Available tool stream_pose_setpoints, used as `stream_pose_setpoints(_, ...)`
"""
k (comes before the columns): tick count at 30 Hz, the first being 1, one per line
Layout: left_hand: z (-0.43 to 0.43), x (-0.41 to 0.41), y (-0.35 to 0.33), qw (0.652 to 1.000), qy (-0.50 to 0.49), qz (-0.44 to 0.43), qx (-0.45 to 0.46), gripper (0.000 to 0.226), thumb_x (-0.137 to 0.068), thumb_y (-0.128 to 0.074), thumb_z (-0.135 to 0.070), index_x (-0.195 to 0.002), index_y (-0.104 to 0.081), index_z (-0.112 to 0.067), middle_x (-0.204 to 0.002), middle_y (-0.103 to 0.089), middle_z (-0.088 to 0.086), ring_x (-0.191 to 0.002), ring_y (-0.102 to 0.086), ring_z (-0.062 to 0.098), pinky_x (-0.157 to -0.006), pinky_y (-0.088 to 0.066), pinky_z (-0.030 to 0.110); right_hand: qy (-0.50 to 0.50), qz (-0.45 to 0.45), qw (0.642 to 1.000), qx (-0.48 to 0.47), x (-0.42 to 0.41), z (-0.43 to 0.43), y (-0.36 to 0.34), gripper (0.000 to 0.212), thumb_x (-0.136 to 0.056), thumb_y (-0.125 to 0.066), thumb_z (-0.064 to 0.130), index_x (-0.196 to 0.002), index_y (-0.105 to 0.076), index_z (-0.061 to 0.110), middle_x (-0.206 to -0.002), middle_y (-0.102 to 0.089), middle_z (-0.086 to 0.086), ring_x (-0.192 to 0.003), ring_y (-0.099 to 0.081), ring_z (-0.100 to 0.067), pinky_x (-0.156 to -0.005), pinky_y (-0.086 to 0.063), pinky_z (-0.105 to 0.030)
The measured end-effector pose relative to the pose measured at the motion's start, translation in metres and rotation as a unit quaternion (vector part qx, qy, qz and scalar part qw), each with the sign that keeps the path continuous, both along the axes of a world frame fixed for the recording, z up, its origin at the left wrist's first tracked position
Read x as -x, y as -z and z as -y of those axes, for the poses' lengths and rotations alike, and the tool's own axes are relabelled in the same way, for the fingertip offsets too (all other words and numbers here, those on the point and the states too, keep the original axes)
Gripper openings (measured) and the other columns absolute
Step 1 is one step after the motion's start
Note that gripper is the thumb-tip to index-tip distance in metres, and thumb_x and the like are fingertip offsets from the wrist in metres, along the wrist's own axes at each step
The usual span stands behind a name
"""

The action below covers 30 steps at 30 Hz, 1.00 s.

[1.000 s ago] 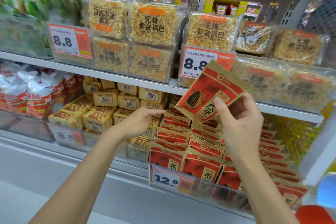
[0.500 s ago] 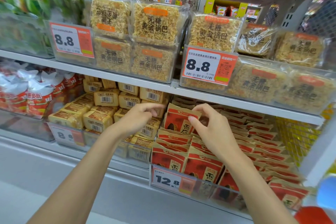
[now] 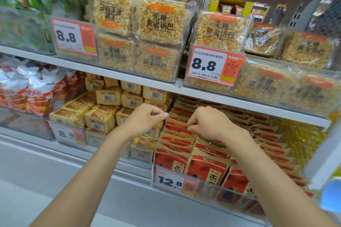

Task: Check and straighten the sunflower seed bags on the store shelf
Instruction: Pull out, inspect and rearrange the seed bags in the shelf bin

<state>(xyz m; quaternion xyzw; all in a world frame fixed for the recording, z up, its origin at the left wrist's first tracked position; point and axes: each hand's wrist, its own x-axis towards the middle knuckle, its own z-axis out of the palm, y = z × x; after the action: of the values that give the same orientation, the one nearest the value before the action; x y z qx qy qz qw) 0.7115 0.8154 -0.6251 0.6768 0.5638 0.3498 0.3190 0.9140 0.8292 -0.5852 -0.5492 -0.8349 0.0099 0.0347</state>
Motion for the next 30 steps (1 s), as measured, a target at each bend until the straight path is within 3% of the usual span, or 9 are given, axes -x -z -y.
stream_pose_setpoints(5,-0.001,0.001,0.005,0.999,-0.001,-0.031,0.024,0.026,-0.098,-0.055,-0.036,-0.084,-0.066,-0.017,-0.081,-0.055,-0.003,-0.074,-0.053,0.01,-0.078,-0.038,0.003,-0.027,0.04,0.998,0.04,0.002,-0.01,0.003,0.021,-0.089,-0.069,0.034,-0.109,-0.074,0.027,-0.115,-0.07,0.005,-0.112,-0.058,-0.019,-0.09,-0.049,-0.034)
stream_pose_setpoints(9,0.002,-0.002,0.003,0.999,-0.009,-0.029,0.009,0.032,-0.1,-0.052,-0.035,-0.092,-0.076,-0.016,-0.101,-0.068,-0.007,-0.1,-0.059,0.003,-0.096,-0.039,0.024,-0.044,0.068,0.995,0.064,0.003,-0.013,-0.001,0.021,-0.09,-0.068,0.034,-0.106,-0.075,0.023,-0.112,-0.071,0.004,-0.108,-0.061,-0.019,-0.09,-0.051,-0.036)
stream_pose_setpoints(13,0.01,-0.004,-0.003,1.0,-0.013,-0.004,-0.02,0.029,-0.102,-0.049,-0.033,-0.102,-0.076,-0.022,-0.112,-0.071,-0.011,-0.116,-0.06,0.005,-0.099,-0.04,0.029,-0.037,-0.112,0.988,0.101,-0.013,-0.002,-0.022,0.023,-0.097,-0.058,0.034,-0.107,-0.075,0.022,-0.088,-0.074,0.009,-0.067,-0.063,0.0,-0.071,-0.051,-0.024)
stream_pose_setpoints(14,0.012,-0.004,-0.005,0.999,-0.018,0.008,-0.025,0.03,-0.102,-0.048,-0.031,-0.103,-0.076,-0.019,-0.083,-0.058,-0.023,-0.113,-0.061,0.003,-0.098,-0.041,0.029,-0.032,-0.147,0.986,0.074,-0.017,0.0,-0.025,0.021,-0.098,-0.056,0.031,-0.109,-0.073,0.022,-0.087,-0.073,0.01,-0.061,-0.061,0.002,-0.067,-0.049,-0.021)
stream_pose_setpoints(15,0.014,-0.003,-0.008,0.999,-0.025,0.019,-0.03,0.03,-0.103,-0.048,-0.029,-0.104,-0.076,-0.017,-0.115,-0.044,-0.009,-0.112,-0.058,0.002,-0.096,-0.041,0.029,-0.03,-0.145,0.988,0.038,-0.02,0.001,-0.025,0.021,-0.098,-0.056,0.026,-0.113,-0.07,0.022,-0.095,-0.073,0.01,-0.065,-0.062,0.003,-0.07,-0.049,-0.02)
stream_pose_setpoints(19,0.02,-0.004,-0.014,0.997,-0.035,0.046,-0.044,0.03,-0.103,-0.048,-0.025,-0.103,-0.076,-0.013,-0.097,-0.049,-0.017,-0.103,-0.042,-0.003,-0.094,-0.042,0.032,-0.034,-0.067,0.995,-0.064,-0.014,0.0,-0.011,0.028,-0.096,-0.059,0.023,-0.123,-0.067,0.022,-0.12,-0.069,0.004,-0.109,-0.063,-0.014,-0.096,-0.05,-0.033)
stream_pose_setpoints(24,0.026,-0.005,-0.018,0.999,-0.03,0.025,-0.021,0.032,-0.102,-0.049,-0.027,-0.103,-0.076,-0.011,-0.096,-0.044,-0.014,-0.1,-0.041,0.007,-0.101,-0.043,0.049,-0.022,-0.024,0.997,-0.066,-0.001,-0.006,0.003,0.019,-0.093,-0.063,0.033,-0.109,-0.073,0.029,-0.114,-0.071,0.007,-0.106,-0.064,-0.016,-0.088,-0.052,-0.036)
stream_pose_setpoints(28,0.023,-0.003,-0.014,0.999,-0.016,0.029,-0.024,0.032,-0.103,-0.048,-0.027,-0.103,-0.075,-0.011,-0.088,-0.055,-0.014,-0.089,-0.03,-0.006,-0.083,-0.045,0.033,-0.006,-0.044,0.996,-0.08,0.001,-0.01,0.011,0.017,-0.095,-0.06,0.029,-0.104,-0.074,0.026,-0.11,-0.072,0.005,-0.103,-0.065,-0.017,-0.083,-0.052,-0.035)
stream_pose_setpoints(30,0.021,-0.001,-0.012,0.999,-0.008,0.027,-0.023,0.031,-0.103,-0.048,-0.027,-0.101,-0.075,-0.012,-0.049,-0.053,0.002,-0.082,-0.04,-0.014,-0.079,-0.044,0.028,-0.008,-0.06,0.994,-0.093,0.0,-0.008,0.013,0.018,-0.097,-0.057,0.027,-0.105,-0.073,0.024,-0.109,-0.071,0.004,-0.103,-0.064,-0.018,-0.082,-0.051,-0.034)
